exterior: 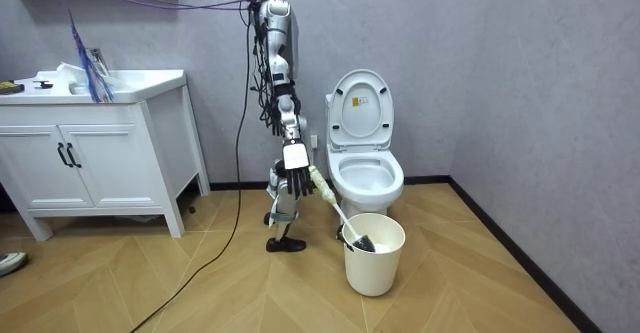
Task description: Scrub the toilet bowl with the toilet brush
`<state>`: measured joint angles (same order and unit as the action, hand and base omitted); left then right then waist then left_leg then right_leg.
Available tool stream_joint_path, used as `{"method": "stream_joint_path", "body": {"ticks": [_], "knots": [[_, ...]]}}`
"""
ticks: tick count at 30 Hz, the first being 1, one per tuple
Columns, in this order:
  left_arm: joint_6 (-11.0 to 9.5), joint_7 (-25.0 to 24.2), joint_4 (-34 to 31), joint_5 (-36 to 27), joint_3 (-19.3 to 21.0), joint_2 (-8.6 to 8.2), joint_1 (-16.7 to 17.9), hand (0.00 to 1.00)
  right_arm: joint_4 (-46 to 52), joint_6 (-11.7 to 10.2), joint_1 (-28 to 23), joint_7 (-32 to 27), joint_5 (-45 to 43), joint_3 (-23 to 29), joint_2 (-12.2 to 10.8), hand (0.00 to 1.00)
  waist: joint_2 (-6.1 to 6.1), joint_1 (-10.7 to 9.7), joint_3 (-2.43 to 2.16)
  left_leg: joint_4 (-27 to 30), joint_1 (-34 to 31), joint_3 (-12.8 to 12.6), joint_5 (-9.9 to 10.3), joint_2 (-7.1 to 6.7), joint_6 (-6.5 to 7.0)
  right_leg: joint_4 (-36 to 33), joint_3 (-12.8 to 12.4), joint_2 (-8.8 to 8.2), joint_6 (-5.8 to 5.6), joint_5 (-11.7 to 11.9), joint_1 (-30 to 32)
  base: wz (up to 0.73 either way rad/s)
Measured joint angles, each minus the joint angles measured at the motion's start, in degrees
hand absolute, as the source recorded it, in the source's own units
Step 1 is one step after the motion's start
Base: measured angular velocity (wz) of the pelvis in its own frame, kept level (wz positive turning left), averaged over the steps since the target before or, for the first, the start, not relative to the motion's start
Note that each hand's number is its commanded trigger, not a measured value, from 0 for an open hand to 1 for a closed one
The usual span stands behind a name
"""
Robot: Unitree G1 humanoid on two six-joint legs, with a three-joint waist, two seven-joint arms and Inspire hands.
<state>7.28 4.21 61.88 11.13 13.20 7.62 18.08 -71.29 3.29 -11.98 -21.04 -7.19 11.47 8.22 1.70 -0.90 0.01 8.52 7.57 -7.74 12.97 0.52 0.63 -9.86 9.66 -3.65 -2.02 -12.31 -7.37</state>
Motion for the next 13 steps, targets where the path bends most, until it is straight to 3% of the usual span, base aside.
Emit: {"method": "stream_joint_path", "body": {"ticks": [6, 13], "knots": [[1.1, -1.8, -0.1, 4.8, 0.0, -0.29, -0.2, 0.00, -1.4, 2.9, -0.6, 7.4, 0.1, -3.1, 0.0, 0.00, -0.23, 0.0, -0.10, 0.2, 0.0, 0.1, 0.0, 0.41, -0.02, -0.2, 0.2, -0.02, 0.01, 0.0, 0.0, 0.00], [2.4, -2.7, -0.1, 5.0, -1.2, -0.46, -0.9, 0.00, -2.3, 5.8, -0.5, 15.5, 0.2, -6.3, -0.1, 0.00, -0.21, -0.2, -0.10, 0.2, 0.5, 0.7, 0.1, -0.04, 0.12, 0.1, 0.6, -0.27, -0.04, 0.0, -0.9, 0.04]]}}
